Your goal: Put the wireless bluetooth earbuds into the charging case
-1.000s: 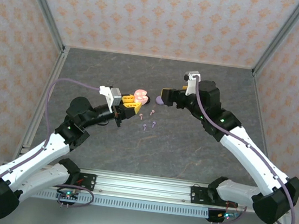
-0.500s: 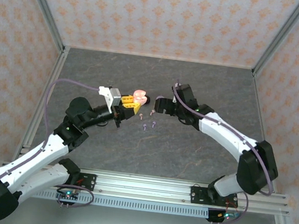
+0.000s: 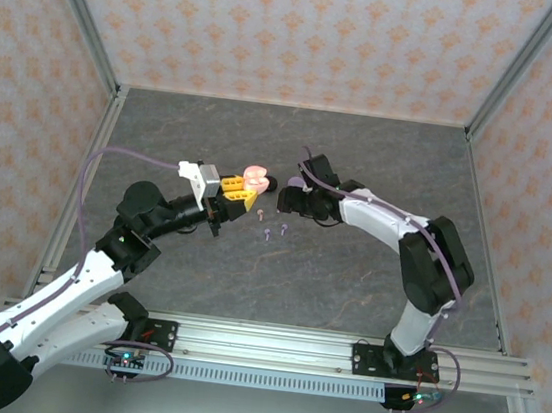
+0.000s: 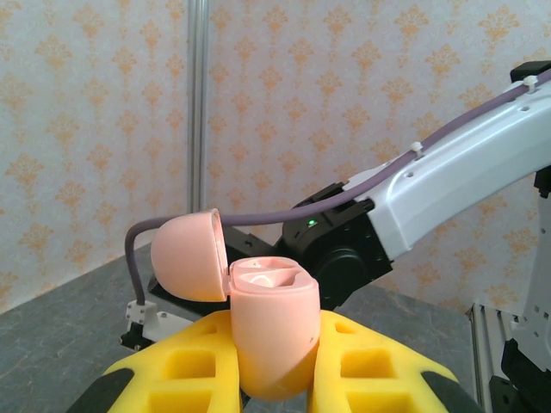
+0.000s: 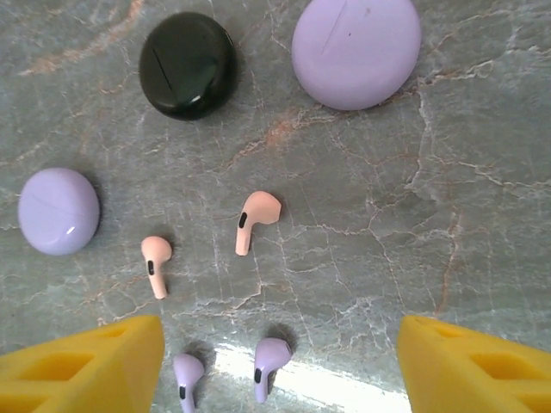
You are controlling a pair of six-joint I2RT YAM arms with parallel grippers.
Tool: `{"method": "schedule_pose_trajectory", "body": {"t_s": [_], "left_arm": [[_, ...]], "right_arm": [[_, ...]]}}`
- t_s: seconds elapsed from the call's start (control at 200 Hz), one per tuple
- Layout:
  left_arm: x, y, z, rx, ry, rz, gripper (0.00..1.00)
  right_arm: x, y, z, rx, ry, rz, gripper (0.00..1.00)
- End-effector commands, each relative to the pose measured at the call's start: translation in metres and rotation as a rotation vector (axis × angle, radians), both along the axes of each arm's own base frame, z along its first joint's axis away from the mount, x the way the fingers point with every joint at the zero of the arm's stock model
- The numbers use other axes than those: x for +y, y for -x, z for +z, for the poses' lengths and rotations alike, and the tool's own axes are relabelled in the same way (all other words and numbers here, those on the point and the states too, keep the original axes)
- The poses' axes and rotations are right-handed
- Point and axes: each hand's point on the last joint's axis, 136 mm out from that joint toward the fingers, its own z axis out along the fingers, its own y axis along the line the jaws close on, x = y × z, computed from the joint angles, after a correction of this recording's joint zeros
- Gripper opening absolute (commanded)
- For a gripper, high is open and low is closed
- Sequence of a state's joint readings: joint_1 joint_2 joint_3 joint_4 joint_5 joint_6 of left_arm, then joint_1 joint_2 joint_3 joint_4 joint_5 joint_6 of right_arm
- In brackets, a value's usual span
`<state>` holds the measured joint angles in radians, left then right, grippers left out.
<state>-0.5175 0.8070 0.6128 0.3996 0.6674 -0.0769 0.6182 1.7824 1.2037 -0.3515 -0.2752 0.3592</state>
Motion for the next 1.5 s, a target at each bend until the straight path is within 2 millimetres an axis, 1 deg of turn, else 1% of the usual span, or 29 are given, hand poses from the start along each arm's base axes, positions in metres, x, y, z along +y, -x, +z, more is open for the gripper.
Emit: {"method": "schedule_pose_trajectory", "body": {"t_s": [0.0,0.165,0.345,0.591,0.701,0.841,0.956,1.151,1.331,1.496], "left_arm": [[0.001,0.003,0.0,-0.022,-0.004,0.007,0.0],[0.001,0.002,-0.001,-0.019,-0.006,0.014,0.0],[0.0,0.002,-0.002,-0.019,-0.011,0.011,0.0],[0.0,0.002,-0.003,-0.018,-0.012,0.011,0.0],[0.0,0.002,-0.003,-0.019,-0.013,0.01,0.0],[0.0,0.002,-0.001,-0.022,-0.012,0.009,0.0],[0.0,0.002,-0.001,-0.022,-0.011,0.01,0.0],[0.001,0.003,0.0,-0.026,-0.014,0.01,0.0],[0.0,0.003,-0.002,-0.024,-0.017,0.01,0.0],[0.0,0.002,-0.001,-0.024,-0.018,0.01,0.0]], "right_arm": [[0.003,0.001,-0.01,0.054,0.035,0.009,0.66],[0.002,0.007,-0.026,0.087,0.112,0.019,0.58],[0.01,0.013,-0.04,0.117,0.131,0.042,0.54],[0.019,0.016,-0.049,0.133,0.155,0.067,0.5],[0.022,0.011,-0.046,0.116,0.156,0.069,0.5],[0.021,0.001,-0.04,0.088,0.198,0.079,0.5],[0.022,-0.006,-0.039,0.076,0.22,0.084,0.5],[0.027,-0.02,-0.035,0.058,0.206,0.066,0.5],[0.031,-0.031,-0.037,0.055,0.216,0.061,0.5],[0.028,-0.035,-0.043,0.061,0.242,0.053,0.47]]}}
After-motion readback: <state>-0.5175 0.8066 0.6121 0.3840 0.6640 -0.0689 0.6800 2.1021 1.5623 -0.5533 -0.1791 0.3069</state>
